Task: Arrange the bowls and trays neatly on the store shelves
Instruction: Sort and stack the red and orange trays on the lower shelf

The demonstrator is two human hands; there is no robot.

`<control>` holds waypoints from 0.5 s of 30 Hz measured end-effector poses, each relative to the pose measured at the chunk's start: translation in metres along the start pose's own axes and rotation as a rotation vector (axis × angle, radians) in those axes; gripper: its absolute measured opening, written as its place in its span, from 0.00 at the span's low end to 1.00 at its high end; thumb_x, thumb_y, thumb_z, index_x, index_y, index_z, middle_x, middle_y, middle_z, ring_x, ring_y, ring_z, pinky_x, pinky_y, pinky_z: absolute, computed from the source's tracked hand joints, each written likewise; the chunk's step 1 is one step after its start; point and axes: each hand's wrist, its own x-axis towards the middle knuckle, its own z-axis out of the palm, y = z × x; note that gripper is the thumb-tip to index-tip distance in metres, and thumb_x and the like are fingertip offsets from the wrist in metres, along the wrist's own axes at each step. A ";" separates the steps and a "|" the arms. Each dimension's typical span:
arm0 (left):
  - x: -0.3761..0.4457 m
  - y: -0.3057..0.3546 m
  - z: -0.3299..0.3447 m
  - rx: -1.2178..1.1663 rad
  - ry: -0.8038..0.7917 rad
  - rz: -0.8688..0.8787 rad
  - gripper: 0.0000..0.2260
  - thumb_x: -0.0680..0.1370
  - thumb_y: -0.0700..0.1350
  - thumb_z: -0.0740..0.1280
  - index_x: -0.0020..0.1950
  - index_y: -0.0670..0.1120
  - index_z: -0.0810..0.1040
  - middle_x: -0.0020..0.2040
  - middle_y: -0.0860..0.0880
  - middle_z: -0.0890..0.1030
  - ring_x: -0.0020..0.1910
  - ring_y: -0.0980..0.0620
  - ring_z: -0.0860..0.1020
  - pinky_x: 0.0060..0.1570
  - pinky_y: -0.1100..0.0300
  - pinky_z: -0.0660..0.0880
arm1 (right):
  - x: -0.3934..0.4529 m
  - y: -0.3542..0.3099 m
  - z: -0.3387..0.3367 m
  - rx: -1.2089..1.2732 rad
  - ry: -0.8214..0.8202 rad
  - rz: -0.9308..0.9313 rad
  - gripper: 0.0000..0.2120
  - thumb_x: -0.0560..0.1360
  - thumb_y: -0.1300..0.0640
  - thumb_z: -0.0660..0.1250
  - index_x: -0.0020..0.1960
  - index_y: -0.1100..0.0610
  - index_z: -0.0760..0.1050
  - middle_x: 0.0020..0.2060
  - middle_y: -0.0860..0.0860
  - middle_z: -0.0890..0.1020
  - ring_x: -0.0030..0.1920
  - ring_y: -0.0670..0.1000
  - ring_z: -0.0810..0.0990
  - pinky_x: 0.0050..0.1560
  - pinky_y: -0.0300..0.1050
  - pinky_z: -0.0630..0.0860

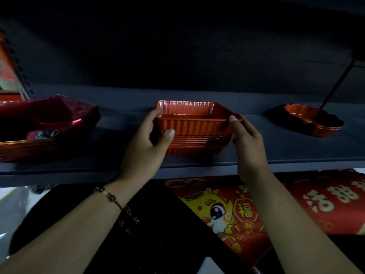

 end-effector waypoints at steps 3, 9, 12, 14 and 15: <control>0.005 -0.002 0.002 0.092 -0.018 0.012 0.19 0.80 0.56 0.61 0.70 0.65 0.62 0.56 0.68 0.71 0.49 0.77 0.71 0.40 0.74 0.70 | 0.012 0.006 0.002 0.009 -0.002 0.029 0.09 0.79 0.52 0.61 0.55 0.51 0.79 0.42 0.41 0.83 0.43 0.35 0.80 0.42 0.29 0.74; 0.016 -0.020 0.010 0.298 0.012 -0.046 0.20 0.80 0.58 0.59 0.72 0.60 0.64 0.78 0.54 0.57 0.73 0.51 0.63 0.59 0.59 0.63 | 0.022 0.026 0.002 -0.062 -0.015 0.143 0.10 0.79 0.53 0.62 0.57 0.53 0.78 0.45 0.48 0.83 0.45 0.44 0.81 0.41 0.36 0.74; 0.016 -0.030 0.018 0.275 -0.006 -0.049 0.21 0.80 0.58 0.60 0.72 0.61 0.61 0.73 0.55 0.65 0.65 0.54 0.69 0.53 0.58 0.68 | 0.021 0.034 0.000 -0.064 -0.042 0.192 0.08 0.79 0.52 0.60 0.53 0.48 0.77 0.46 0.48 0.83 0.47 0.46 0.81 0.44 0.40 0.74; 0.018 -0.034 0.020 0.261 0.003 -0.052 0.21 0.80 0.57 0.60 0.72 0.61 0.61 0.71 0.55 0.66 0.62 0.55 0.71 0.48 0.61 0.68 | 0.022 0.034 -0.002 -0.064 -0.046 0.193 0.07 0.80 0.52 0.60 0.53 0.46 0.76 0.46 0.47 0.83 0.47 0.45 0.81 0.41 0.38 0.75; 0.020 -0.034 0.020 0.265 0.009 -0.056 0.21 0.80 0.57 0.60 0.72 0.60 0.61 0.70 0.55 0.67 0.61 0.54 0.71 0.46 0.61 0.68 | 0.023 0.034 -0.003 -0.065 -0.054 0.193 0.07 0.80 0.52 0.60 0.53 0.45 0.76 0.45 0.45 0.83 0.46 0.44 0.81 0.39 0.35 0.75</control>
